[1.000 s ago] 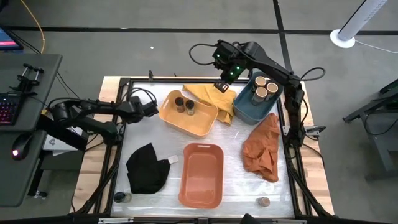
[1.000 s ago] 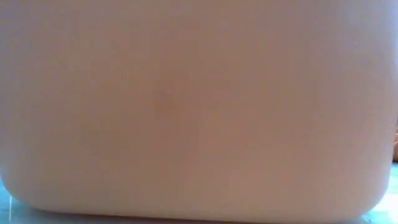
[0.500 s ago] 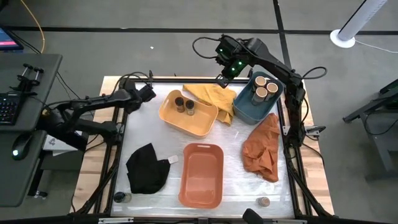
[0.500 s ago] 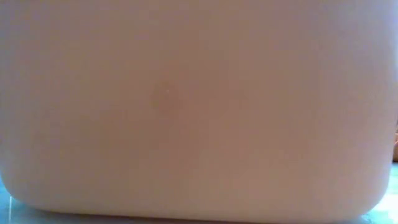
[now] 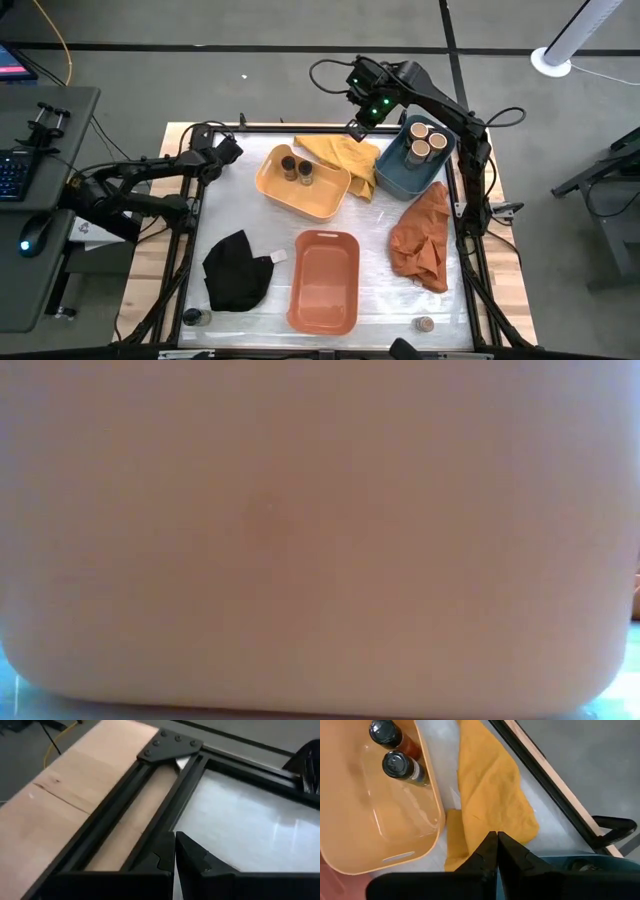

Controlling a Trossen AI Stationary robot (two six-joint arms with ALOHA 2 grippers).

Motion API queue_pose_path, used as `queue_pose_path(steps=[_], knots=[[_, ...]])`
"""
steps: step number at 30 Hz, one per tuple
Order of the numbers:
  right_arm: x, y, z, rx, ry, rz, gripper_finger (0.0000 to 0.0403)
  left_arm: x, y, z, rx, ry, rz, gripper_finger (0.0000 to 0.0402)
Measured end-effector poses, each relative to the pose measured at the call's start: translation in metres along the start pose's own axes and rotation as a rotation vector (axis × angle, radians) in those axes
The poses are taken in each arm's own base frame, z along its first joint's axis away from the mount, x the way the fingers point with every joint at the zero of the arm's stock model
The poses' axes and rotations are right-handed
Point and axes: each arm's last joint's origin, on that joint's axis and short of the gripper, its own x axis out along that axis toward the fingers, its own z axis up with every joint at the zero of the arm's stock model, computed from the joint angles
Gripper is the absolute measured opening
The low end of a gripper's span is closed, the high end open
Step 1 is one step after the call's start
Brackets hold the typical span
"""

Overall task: Sort spices by type
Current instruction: Put the top brown seasoning bottle into the orange bin

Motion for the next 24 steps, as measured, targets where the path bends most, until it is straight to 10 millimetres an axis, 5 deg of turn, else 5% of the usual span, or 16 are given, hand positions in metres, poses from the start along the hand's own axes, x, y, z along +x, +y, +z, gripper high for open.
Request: queue_pose_path(steps=[15, 24], knots=[[0.000, 0.010, -0.002, -0.008, 0.004, 0.028, 0.0000, -0.002, -0.018, 0.003, 0.131, 0.099, -0.243, 0.0000], [0.000, 0.018, -0.003, -0.035, 0.005, 0.035, 0.0000, -0.015, -0.027, -0.009, 0.461, 0.194, -0.464, 0.0000]])
